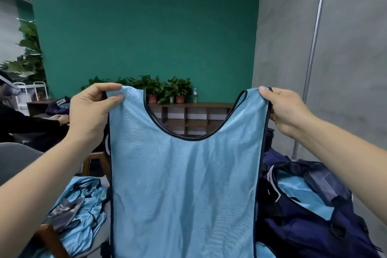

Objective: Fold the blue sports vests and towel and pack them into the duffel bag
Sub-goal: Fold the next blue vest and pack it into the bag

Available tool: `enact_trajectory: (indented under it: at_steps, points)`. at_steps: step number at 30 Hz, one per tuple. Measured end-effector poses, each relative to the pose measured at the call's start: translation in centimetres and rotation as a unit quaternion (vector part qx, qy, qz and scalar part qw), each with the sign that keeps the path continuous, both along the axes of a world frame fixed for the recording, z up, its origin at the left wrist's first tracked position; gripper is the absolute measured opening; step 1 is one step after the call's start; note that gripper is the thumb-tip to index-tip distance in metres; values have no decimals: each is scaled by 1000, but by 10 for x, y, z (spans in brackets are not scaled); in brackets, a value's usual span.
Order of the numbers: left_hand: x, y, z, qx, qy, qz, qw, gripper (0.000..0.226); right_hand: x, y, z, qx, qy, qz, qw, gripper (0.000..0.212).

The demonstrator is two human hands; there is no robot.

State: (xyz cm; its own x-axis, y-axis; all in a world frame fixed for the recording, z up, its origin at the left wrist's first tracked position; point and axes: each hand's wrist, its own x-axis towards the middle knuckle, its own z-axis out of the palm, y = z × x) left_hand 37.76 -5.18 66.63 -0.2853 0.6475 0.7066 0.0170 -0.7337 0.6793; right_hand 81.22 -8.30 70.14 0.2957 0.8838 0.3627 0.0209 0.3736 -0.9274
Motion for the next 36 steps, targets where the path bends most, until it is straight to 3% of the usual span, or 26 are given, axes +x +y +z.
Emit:
enact_trajectory:
  at_steps: [4, 9, 14, 24, 30, 36]
  points:
    - [1, 35, -13, -41, 22, 26, 999, 22, 3, 36, -10, -32, -15, -17, 999, 35]
    - [0, 95, -28, -102, 46, 55, 992, 16, 1, 95, -21, -59, -19, -21, 998, 16]
    - [1, 158, -52, -155, 66, 67, 983, 18, -3, 153, -41, -111, -49, 10, 993, 18]
    - [9, 259, -139, -295, 83, 62, 950, 20, 4, 266, -136, -208, -76, -14, 975, 15]
    - [8, 304, -201, -366, 62, 23, 928, 22, 12, 326, -199, -291, -76, -31, 953, 28]
    - [10, 341, -259, -442, 47, -11, 896, 20, 10, 350, -257, -400, -144, 12, 905, 20]
